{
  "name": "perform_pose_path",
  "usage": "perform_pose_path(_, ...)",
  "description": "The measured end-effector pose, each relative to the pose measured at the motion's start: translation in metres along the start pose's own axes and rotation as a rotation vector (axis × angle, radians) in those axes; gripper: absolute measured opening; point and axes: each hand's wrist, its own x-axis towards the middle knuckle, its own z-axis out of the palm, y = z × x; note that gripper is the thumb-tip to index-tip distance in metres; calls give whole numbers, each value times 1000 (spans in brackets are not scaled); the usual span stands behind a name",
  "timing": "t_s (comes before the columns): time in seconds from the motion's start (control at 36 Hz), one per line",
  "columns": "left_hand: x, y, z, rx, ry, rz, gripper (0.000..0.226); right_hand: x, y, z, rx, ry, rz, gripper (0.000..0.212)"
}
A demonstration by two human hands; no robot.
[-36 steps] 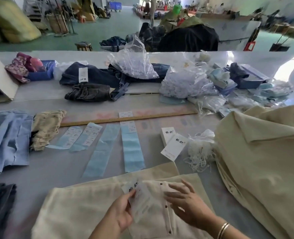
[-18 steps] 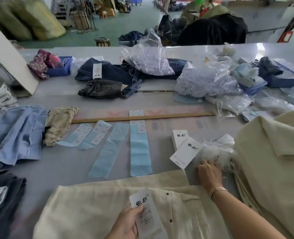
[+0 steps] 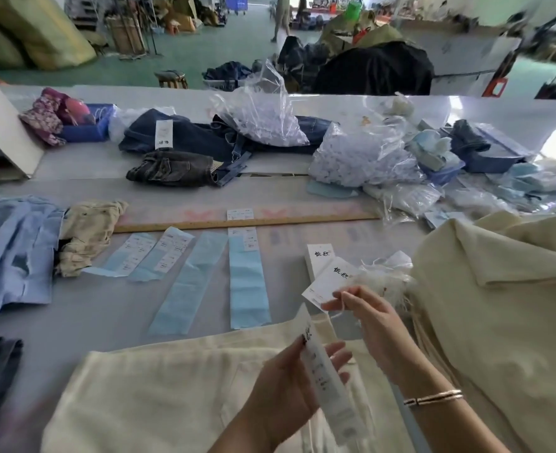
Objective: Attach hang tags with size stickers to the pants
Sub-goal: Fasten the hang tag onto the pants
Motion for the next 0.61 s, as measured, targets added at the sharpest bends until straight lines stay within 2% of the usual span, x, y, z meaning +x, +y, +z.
perform_pose_path(0.06, -2, -1, 6, -11, -47, 33, 46, -18, 5, 14, 34, -29, 35, 18)
perform_pose_path(0.11, -4, 0, 3, -16, -53, 56, 46, -30, 13, 23, 124, 18, 33, 15)
perform_pose_path(0.25, -15, 0, -22, 55, 59, 156, 35, -54, 37, 28, 493, 123, 159, 10)
perform_pose_path(0.31, -21, 0, -30, 137, 103, 241, 31, -62, 46, 29, 525, 152, 209, 10)
perform_pose_path(0.33, -25, 0, -32, 219, 117, 279, 32, -65, 50, 31, 491, 151, 221, 8)
perform_pose_path(0.39, -35, -1, -36, 438, 122, 361, 31, -69, 53, 34, 319, 129, 212, 17)
perform_pose_path(0.47, -49, -3, -37, 737, 35, 428, 25, -72, 54, 38, -15, 47, 187, 19)
perform_pose_path(0.56, -59, 1, -36, 874, 1, 423, 24, -73, 48, 45, -103, -88, 195, 15)
perform_pose_path(0.61, -63, 3, -33, 936, -20, 419, 23, -74, 44, 49, -105, -121, 213, 12)
